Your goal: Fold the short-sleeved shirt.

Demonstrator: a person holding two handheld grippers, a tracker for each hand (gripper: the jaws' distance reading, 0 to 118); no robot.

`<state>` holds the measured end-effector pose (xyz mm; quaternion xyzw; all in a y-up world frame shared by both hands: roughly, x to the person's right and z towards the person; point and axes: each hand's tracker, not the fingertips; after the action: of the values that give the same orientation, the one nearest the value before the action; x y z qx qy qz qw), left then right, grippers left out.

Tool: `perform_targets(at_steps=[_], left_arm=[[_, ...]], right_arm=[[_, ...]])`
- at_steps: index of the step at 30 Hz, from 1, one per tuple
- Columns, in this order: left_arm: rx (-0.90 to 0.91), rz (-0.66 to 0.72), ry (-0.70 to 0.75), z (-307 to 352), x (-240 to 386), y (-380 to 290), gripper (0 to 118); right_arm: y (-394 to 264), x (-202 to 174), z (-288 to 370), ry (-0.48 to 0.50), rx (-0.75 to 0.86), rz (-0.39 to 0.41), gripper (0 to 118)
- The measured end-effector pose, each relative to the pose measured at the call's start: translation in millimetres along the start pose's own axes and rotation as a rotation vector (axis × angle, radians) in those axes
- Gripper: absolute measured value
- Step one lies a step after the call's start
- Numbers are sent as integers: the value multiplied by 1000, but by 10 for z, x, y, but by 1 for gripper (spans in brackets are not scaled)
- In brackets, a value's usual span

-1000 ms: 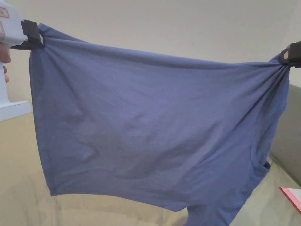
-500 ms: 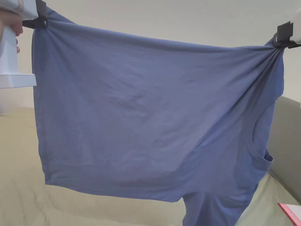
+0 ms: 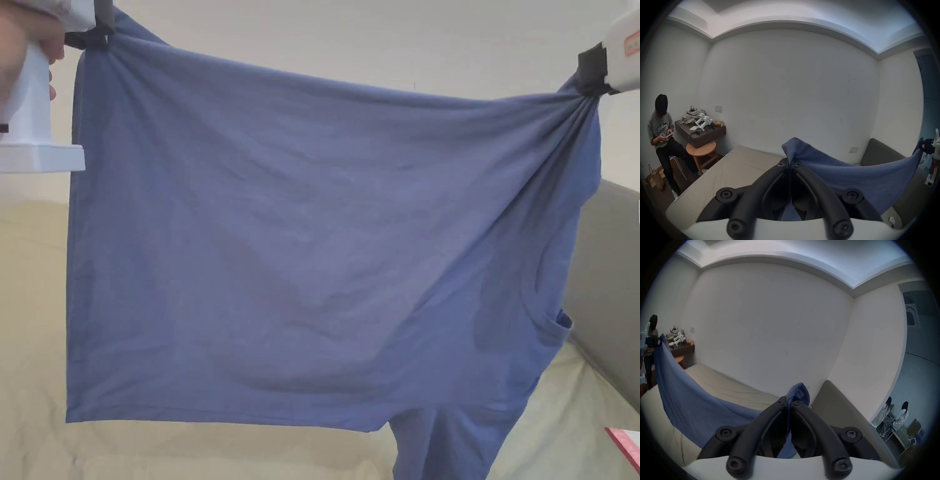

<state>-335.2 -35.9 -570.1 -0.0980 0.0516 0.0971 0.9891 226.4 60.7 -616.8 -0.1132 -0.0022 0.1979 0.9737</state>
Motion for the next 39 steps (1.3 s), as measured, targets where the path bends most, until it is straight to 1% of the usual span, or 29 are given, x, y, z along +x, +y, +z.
perform_targets(at_steps=[2,6,8,9,11,14,15,17,19,20,21,22,23,24,26,27,29,30,32,34,36,38,39], left_arm=[[-39,9,-7,-150,-28,-290,0],[-172,39,-15,-428,-148,-1081,0],[-234,48,-12,-507,-222,-1532,0],[-268,49,-12,-548,-270,-1770,0],[-327,57,-5,-616,-378,-2212,0],[-427,73,4,-620,-527,-2868,0],[-462,73,2,-579,-581,-3083,0],[-511,77,-6,-429,-666,-3486,0],[-572,17,-20,-229,-780,-3855,0],[-618,-11,-18,-104,-854,-4032,0],[-659,-7,-38,18,-944,-4211,0],[-663,-48,-37,101,-1065,-4299,0],[-735,-33,-72,273,-1130,-4437,0],[-733,-40,-76,424,-1200,-4545,0],[-758,-56,-85,690,-1280,-4674,0],[-790,-37,-105,843,-1310,-4714,0],[-800,26,-132,1078,-1375,-4785,0],[-784,80,-122,1194,-1381,-4812,0],[-793,114,-115,1434,-1384,-4813,0],[-795,81,-125,1651,-1397,-4800,0],[-809,10,-132,1853,-1448,-4766,0],[-819,32,-124,2049,-1501,-4745,0],[-818,76,-124,2173,-1502,-4749,0]], right_arm=[[-307,-135,-146,9,-53,18,5],[-1053,-422,-509,61,-178,10,5],[-1501,-610,-626,81,-226,-18,5],[-1740,-711,-651,96,-253,-53,5],[-2197,-882,-746,131,-322,-99,5],[-2972,-1233,-727,149,-390,-117,5],[-3249,-1334,-695,155,-423,-145,5],[-3770,-1429,-756,175,-489,-172,5],[-4277,-1577,-620,196,-567,-133,5],[-4530,-1632,-564,228,-637,-108,5],[-4780,-1682,-466,250,-689,-64,5],[-4971,-1714,-353,262,-707,-13,5],[-5158,-1737,-219,269,-725,28,5],[-5294,-1749,-57,281,-739,29,5],[-5484,-1718,200,291,-747,3,5],[-5562,-1718,329,301,-758,1,5],[-5659,-1772,580,325,-777,94,5],[-5689,-1793,710,333,-764,114,5],[-5711,-1800,935,347,-768,110,5],[-5711,-1789,1177,378,-774,122,5],[-5741,-1753,1425,412,-771,173,5],[-5795,-1745,1650,443,-795,185,5],[-5835,-1755,1769,465,-811,202,5]])
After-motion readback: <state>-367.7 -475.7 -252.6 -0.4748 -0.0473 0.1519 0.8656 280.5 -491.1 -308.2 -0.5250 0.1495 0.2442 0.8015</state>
